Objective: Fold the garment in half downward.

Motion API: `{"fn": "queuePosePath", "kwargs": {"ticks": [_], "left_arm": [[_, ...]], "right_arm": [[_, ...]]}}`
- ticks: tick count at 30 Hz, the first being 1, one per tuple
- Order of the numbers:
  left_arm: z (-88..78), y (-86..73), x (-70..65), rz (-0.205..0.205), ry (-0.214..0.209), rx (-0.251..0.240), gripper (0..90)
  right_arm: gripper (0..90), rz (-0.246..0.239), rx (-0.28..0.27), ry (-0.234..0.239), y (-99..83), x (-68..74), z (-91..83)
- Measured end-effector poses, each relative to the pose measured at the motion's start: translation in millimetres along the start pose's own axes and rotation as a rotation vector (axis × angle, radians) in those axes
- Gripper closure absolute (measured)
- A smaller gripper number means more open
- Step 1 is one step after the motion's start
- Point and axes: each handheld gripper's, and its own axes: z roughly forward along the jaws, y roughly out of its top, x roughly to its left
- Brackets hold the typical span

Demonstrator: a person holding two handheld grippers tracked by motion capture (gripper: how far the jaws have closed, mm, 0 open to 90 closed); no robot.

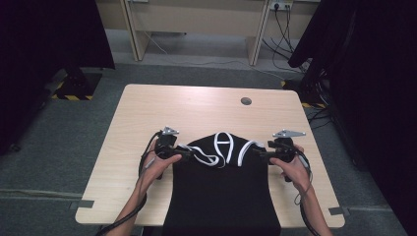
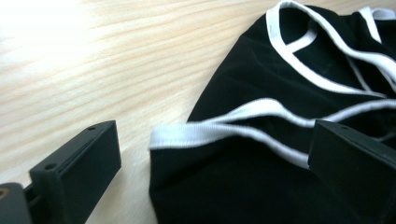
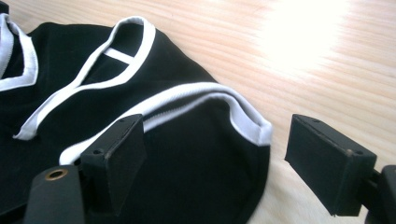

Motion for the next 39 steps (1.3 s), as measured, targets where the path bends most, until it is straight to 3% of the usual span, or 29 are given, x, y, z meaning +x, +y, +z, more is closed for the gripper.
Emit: {"fn": "queuePosePath", "kwargs": {"ticks": [6, 10, 14, 17, 19, 20, 24, 26, 30, 39], "left_arm": [[10.0, 5.1, 2.0, 0.015, 0.032, 0.039, 3.6], [14.2, 4.3, -4.1, 0.074, 0.046, 0.050, 5.8], [17.2, 2.1, -11.4, 0.190, 0.100, 0.051, 15.1], [17.4, -0.8, -14.0, 0.214, 0.083, 0.010, 26.6], [16.7, -3.2, -15.4, 0.225, 0.066, -0.012, 35.5], [16.1, -4.1, -15.8, 0.230, 0.058, -0.017, 41.0], [14.4, -5.4, -16.7, 0.222, 0.035, -0.027, 62.4], [14.2, -6.5, -17.2, 0.220, 0.024, -0.030, 69.5], [14.1, -5.8, -18.0, 0.201, 0.011, -0.024, 77.6], [14.3, -0.5, -16.9, 0.197, -0.007, -0.021, 80.6]], "right_arm": [[20.5, -0.007, 0.033, -0.004, 17.9, 1.3, 18.5], [20.5, -0.014, 0.069, -0.002, 27.3, 6.6, 32.4], [22.6, -0.008, 0.103, -0.022, 30.9, 8.4, 46.0], [31.2, -0.012, 0.127, -0.039, 29.6, 9.2, 52.8], [35.4, -0.061, 0.123, -0.063, 26.1, 12.0, 56.3], [42.5, -0.084, 0.114, -0.060, 25.1, 13.1, 56.0], [67.0, -0.112, 0.111, -0.012, 23.3, 16.6, 52.7], [74.8, -0.119, 0.111, 0.018, 22.3, 17.2, 51.8], [78.7, -0.120, 0.106, 0.042, 21.5, 15.7, 51.1], [79.9, -0.130, 0.070, 0.057, 28.0, 14.1, 45.1]]}}
